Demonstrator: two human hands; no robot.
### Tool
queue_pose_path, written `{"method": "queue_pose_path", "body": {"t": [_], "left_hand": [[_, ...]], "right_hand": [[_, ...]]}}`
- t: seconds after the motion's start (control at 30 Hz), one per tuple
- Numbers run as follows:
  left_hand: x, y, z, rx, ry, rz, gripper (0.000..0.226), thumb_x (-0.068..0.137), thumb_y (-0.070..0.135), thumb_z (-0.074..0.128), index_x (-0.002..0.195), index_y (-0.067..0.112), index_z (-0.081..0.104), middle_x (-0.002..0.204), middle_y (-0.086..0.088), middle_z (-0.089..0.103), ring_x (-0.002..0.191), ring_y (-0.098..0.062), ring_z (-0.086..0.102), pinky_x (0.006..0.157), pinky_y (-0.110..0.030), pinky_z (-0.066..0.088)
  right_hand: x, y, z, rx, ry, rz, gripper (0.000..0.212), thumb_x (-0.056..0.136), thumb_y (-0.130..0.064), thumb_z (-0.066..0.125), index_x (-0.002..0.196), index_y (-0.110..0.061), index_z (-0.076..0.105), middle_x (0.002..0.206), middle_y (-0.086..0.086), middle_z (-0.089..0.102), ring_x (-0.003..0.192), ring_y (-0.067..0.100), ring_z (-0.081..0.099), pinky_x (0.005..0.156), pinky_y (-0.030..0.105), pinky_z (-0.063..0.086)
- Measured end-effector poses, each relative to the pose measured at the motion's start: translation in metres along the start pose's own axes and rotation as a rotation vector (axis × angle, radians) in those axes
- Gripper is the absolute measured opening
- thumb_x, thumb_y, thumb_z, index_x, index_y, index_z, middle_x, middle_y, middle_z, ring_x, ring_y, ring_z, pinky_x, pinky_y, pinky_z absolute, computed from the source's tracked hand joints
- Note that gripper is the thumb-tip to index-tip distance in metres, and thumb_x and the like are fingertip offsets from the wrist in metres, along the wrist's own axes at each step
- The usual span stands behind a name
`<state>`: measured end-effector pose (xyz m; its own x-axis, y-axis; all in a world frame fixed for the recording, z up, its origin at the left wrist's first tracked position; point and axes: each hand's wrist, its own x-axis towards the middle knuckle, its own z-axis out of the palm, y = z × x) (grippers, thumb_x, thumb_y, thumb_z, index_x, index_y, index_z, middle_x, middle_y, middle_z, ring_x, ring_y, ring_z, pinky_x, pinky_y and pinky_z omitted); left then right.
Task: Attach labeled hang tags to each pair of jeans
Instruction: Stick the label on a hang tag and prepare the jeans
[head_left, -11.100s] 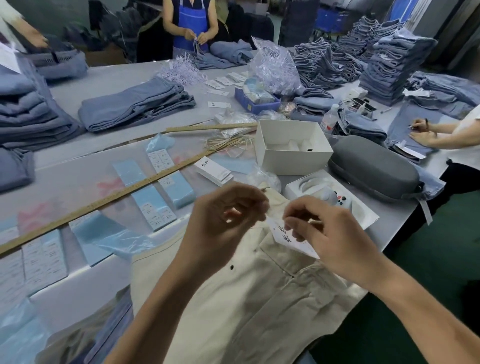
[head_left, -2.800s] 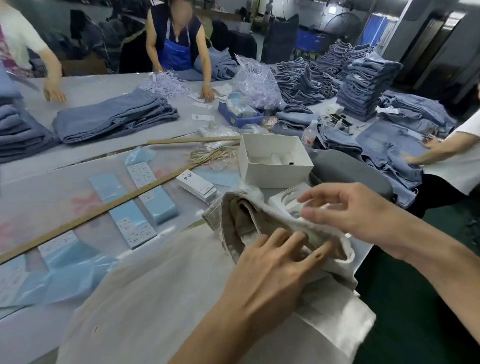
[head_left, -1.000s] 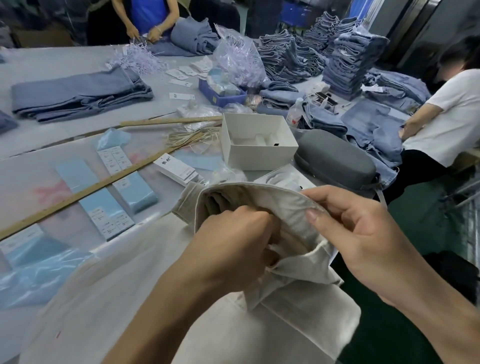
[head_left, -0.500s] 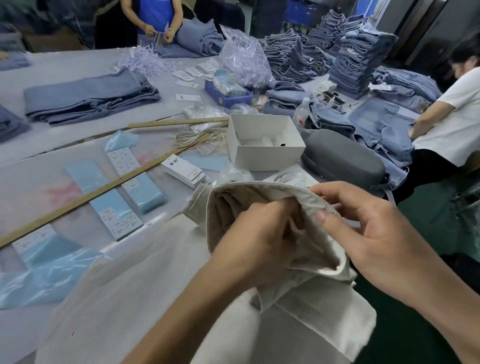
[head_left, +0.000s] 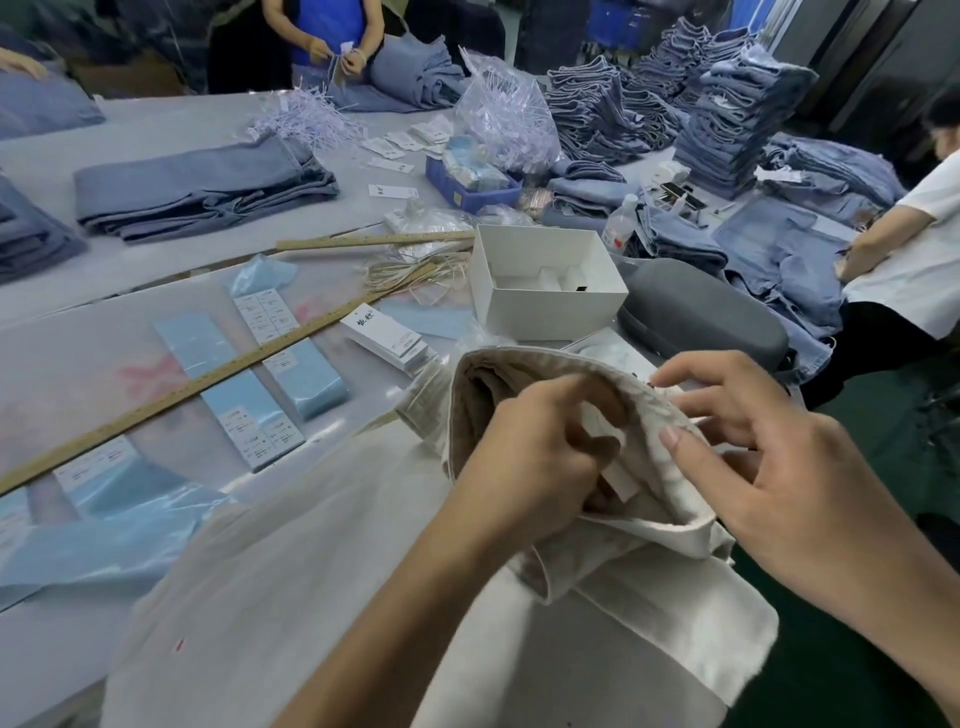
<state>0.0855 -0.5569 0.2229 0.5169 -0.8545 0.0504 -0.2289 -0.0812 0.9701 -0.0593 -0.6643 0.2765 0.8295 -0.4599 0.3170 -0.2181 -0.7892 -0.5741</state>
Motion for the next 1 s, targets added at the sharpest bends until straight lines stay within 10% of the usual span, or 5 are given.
{"method": "queue_pose_path", "body": {"t": [0.2,0.4,0.63,1.0], "left_hand": [[-0.001,-0.009,-0.011,-0.229,-0.237,-0.049,0.031,0.091,-0.014,0.059,0.109,0.004,0.076,0.095,-0.011,0.079,0.085,-0.018,0.076,0.08,-0.031,0.063],[0.006,0.005,-0.006,0.653,0.096,0.296,0.031,0.085,0.02,0.072,0.104,0.044,0.076,0.096,0.011,0.075,0.093,-0.016,0.065,0.074,-0.038,0.055],[0.018,-0.002,-0.003,0.434,0.034,0.267,0.005,0.089,0.028,0.075,0.094,0.03,0.075,0.084,0.007,0.074,0.079,-0.015,0.067,0.069,-0.039,0.054],[0.023,-0.009,-0.01,0.153,0.02,0.267,0.017,0.092,0.009,0.072,0.099,0.022,0.079,0.086,0.008,0.078,0.083,0.0,0.071,0.083,-0.029,0.056]], "right_hand": [[-0.012,0.006,0.0,-0.206,-0.013,-0.134,0.026,0.09,0.0,0.063,0.097,-0.024,0.071,0.095,-0.016,0.068,0.081,0.003,0.066,0.07,0.03,0.056],[-0.01,0.003,-0.003,-0.322,0.005,-0.137,0.027,0.082,0.004,0.068,0.099,-0.014,0.078,0.103,-0.012,0.071,0.096,0.002,0.064,0.086,0.019,0.049],[-0.004,0.002,-0.006,-0.244,-0.1,0.077,0.008,0.076,-0.049,0.068,0.083,-0.046,0.066,0.092,-0.026,0.066,0.079,-0.001,0.065,0.065,0.011,0.049],[0.005,0.039,0.002,0.315,-0.221,0.317,0.02,0.094,-0.014,0.065,0.086,-0.027,0.079,0.084,0.003,0.074,0.081,0.013,0.069,0.075,0.026,0.053]]}}
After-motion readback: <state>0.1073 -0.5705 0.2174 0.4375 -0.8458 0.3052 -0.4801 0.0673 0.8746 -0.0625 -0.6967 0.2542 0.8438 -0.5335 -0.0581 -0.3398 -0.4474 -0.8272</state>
